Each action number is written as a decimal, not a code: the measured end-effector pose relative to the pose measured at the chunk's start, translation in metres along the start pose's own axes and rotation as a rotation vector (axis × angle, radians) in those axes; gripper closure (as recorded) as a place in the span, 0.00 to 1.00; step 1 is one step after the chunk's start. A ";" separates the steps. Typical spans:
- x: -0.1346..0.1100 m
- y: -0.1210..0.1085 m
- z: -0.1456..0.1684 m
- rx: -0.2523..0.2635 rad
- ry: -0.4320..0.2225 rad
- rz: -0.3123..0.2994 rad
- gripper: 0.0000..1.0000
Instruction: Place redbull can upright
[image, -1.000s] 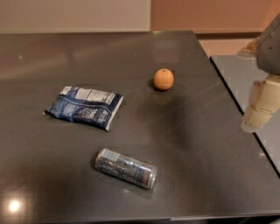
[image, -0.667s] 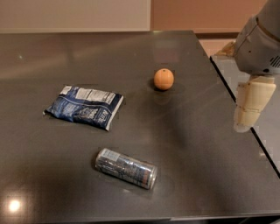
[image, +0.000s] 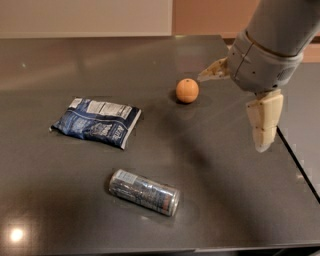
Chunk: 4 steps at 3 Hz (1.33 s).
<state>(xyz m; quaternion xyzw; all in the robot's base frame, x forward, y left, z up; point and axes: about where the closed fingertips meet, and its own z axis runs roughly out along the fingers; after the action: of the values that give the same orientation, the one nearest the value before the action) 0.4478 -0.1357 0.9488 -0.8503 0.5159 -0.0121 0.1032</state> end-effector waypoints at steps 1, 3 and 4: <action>-0.027 0.003 0.003 -0.001 -0.004 -0.229 0.00; -0.071 0.003 0.008 -0.028 -0.066 -0.649 0.00; -0.088 -0.007 0.010 -0.038 -0.097 -0.844 0.00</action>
Offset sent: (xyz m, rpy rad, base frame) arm -0.0442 0.0593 -0.0098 -0.0941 -0.0557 0.7418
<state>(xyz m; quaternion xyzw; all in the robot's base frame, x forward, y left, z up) 0.4143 -0.0531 0.9484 -0.9883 0.1173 -0.0036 0.0979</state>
